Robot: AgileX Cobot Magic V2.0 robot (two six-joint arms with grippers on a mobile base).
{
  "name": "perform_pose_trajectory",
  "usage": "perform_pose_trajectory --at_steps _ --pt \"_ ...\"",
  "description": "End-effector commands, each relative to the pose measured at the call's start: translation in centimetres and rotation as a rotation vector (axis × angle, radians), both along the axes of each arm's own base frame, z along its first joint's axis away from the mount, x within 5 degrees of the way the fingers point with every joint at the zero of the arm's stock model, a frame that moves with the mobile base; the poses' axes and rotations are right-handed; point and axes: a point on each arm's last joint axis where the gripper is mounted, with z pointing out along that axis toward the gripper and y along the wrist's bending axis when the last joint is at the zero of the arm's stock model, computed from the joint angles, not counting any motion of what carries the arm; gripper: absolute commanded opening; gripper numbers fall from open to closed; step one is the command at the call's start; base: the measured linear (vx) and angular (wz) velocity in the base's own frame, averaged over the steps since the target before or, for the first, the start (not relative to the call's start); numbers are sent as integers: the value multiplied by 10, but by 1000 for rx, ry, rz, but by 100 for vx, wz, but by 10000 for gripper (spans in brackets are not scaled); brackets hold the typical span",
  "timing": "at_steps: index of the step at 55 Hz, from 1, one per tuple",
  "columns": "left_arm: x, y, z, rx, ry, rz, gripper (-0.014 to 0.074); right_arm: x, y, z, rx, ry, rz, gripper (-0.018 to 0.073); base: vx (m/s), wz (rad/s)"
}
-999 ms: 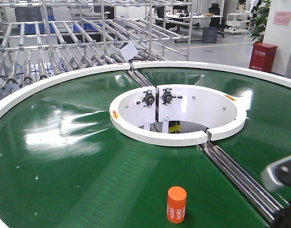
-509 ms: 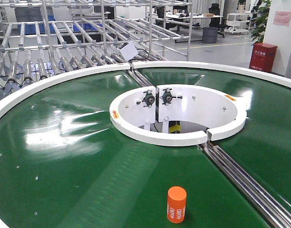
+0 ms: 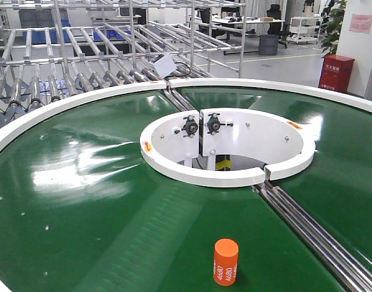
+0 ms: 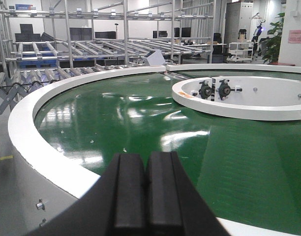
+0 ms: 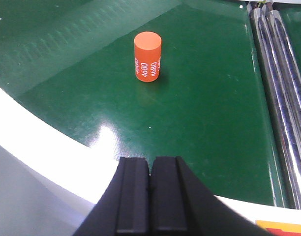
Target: Grab orange capacitor from left shelf to right conveyor
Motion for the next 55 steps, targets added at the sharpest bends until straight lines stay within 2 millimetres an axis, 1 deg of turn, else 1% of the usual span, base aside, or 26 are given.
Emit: perform_pose_trajectory --at_steps 1,19,23,27,34,39,40,41,42,48,55 --pt "0 0 -3 -9 -60 1 -6 3 0 14 23 -91 -2 -12 0 0" --pt "0 0 -3 -9 -60 1 -6 2 0 14 22 -94 -2 -11 0 0" --pt "0 0 -3 -9 -60 1 -6 -1 -5 16 15 -139 -29 -11 0 0" --pt "0 0 -3 -9 -60 1 -6 -7 -12 12 28 -205 -81 -11 0 0" --pt "0 0 -3 -9 -60 1 -6 -17 -24 -12 47 -327 -180 -11 0 0" --pt "0 0 -3 -9 -60 1 -6 -26 -30 -35 55 -417 -237 -11 0 0" --pt "0 0 -3 -9 -60 1 -6 -28 -31 -36 61 -452 -246 -11 0 0" --pt "0 0 -3 -9 -60 1 -6 -29 -31 -43 59 -448 -251 -11 0 0" --pt "0 0 -3 -9 -60 1 -6 -31 -32 -45 64 -479 -257 -11 0 0" --pt "0 0 -3 -9 -60 1 -6 -38 -34 -77 75 -536 -279 -11 0 0" --pt "0 0 -3 -9 -60 1 -6 -42 -34 -107 89 -566 -283 -11 0 0"
